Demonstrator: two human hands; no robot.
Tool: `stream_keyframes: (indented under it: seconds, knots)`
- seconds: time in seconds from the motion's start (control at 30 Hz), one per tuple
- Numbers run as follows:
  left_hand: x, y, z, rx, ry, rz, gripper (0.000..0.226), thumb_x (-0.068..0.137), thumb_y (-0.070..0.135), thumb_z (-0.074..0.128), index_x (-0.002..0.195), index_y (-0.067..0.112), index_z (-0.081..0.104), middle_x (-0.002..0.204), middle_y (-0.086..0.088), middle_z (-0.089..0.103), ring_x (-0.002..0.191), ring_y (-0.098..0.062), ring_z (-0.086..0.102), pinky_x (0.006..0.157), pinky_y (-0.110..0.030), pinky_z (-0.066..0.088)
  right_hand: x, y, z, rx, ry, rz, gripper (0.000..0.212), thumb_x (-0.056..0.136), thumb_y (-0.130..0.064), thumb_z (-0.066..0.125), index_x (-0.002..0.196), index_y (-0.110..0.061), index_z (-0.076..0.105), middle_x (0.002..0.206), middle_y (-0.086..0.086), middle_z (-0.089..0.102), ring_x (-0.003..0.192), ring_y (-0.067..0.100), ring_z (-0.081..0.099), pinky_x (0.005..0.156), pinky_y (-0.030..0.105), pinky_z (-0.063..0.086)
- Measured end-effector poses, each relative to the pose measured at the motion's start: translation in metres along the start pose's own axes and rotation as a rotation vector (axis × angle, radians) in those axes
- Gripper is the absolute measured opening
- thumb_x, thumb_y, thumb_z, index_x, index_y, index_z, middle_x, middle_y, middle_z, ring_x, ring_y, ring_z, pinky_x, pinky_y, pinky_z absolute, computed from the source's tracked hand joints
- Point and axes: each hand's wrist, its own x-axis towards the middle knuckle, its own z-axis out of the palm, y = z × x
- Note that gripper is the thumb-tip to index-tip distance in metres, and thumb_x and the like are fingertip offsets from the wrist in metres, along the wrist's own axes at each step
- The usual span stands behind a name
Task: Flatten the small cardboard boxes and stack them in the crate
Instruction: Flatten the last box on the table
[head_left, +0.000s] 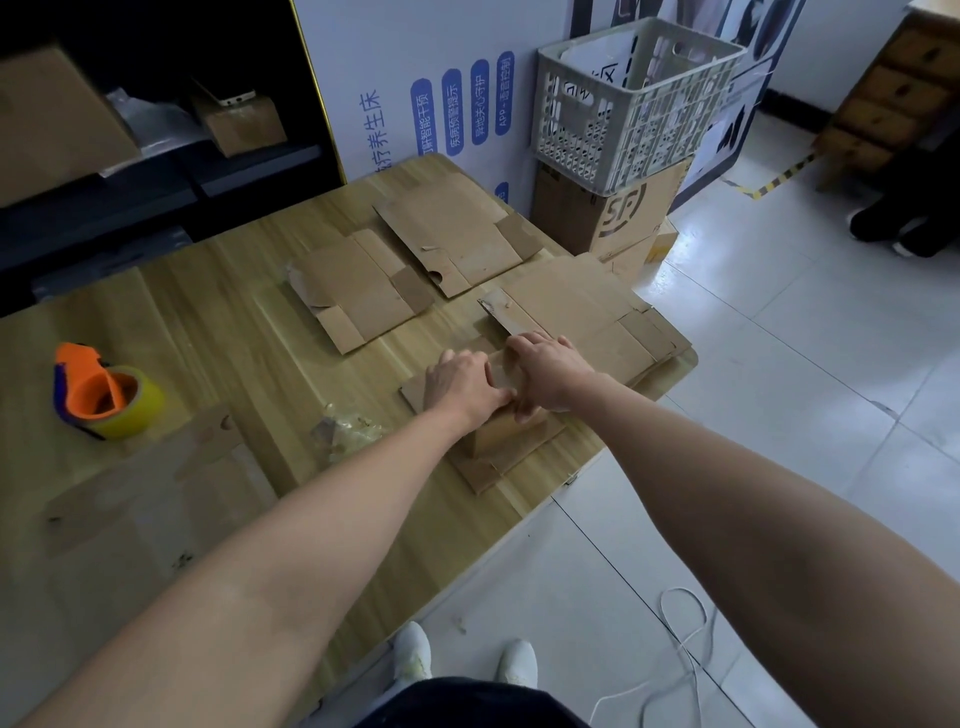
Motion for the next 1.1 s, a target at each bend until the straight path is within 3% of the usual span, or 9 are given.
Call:
stream_keyframes:
  seconds: [0.13, 0.37, 0.5, 0.7, 0.97, 1.1]
  knots:
    - [0.007, 0.008, 0.003, 0.043, -0.025, -0.017, 0.052, 0.077, 0.055, 0.063, 0.108, 0.013, 0.057, 0.117, -0.005, 0.059, 0.117, -0.025, 0.044, 0.09, -0.039, 0.039, 0.003, 0.005, 0.002, 0.039, 0.0, -0.013, 0.106, 0.064, -0.042, 0.084, 0.149, -0.018, 0.024, 0.15, 0.0, 0.031, 0.142, 0.019, 0.02, 0.117, 0.044, 0.015]
    - [0.008, 0.008, 0.003, 0.008, -0.023, -0.04, 0.048, 0.074, 0.05, 0.067, 0.103, 0.013, 0.061, 0.113, -0.004, 0.061, 0.114, -0.025, 0.046, 0.089, -0.04, 0.043, 0.005, 0.006, 0.003, 0.054, 0.011, -0.026, 0.108, 0.063, -0.043, 0.084, 0.149, -0.018, 0.024, 0.15, -0.001, 0.031, 0.142, 0.019, 0.019, 0.117, 0.043, 0.014]
    - [0.007, 0.008, 0.003, 0.014, -0.007, -0.04, 0.038, 0.079, 0.042, 0.063, 0.104, 0.013, 0.058, 0.112, -0.005, 0.06, 0.111, -0.027, 0.047, 0.087, -0.039, 0.043, 0.005, 0.005, 0.003, 0.05, 0.02, -0.034, 0.107, 0.06, -0.044, 0.086, 0.146, -0.018, 0.029, 0.148, 0.0, 0.033, 0.141, 0.02, 0.022, 0.116, 0.041, 0.017]
    - [0.006, -0.007, 0.002, -0.182, -0.036, 0.036, 0.026, 0.088, 0.026, 0.057, 0.113, 0.025, 0.059, 0.111, 0.001, 0.054, 0.108, -0.022, 0.048, 0.091, -0.04, 0.044, 0.005, 0.008, 0.005, 0.053, 0.042, -0.054, 0.104, 0.06, -0.044, 0.085, 0.145, -0.019, 0.031, 0.146, 0.001, 0.036, 0.138, 0.021, 0.027, 0.113, 0.038, 0.021]
    - [0.007, -0.007, 0.0, -0.163, -0.05, 0.081, 0.006, 0.09, 0.025, 0.057, 0.094, 0.023, 0.06, 0.098, 0.006, 0.05, 0.103, -0.021, 0.048, 0.089, -0.039, 0.042, 0.004, 0.008, 0.004, 0.049, 0.035, -0.05, 0.103, 0.06, -0.043, 0.086, 0.144, -0.019, 0.031, 0.145, 0.001, 0.037, 0.138, 0.021, 0.027, 0.114, 0.04, 0.021]
    - [0.006, -0.011, 0.001, -0.192, -0.042, 0.103, 0.01, 0.09, 0.025, 0.057, 0.1, 0.021, 0.06, 0.103, 0.004, 0.052, 0.105, -0.022, 0.048, 0.091, -0.041, 0.042, 0.004, 0.007, 0.004, 0.052, 0.039, -0.049, 0.104, 0.06, -0.042, 0.086, 0.145, -0.018, 0.03, 0.147, 0.002, 0.036, 0.139, 0.022, 0.025, 0.114, 0.04, 0.02]
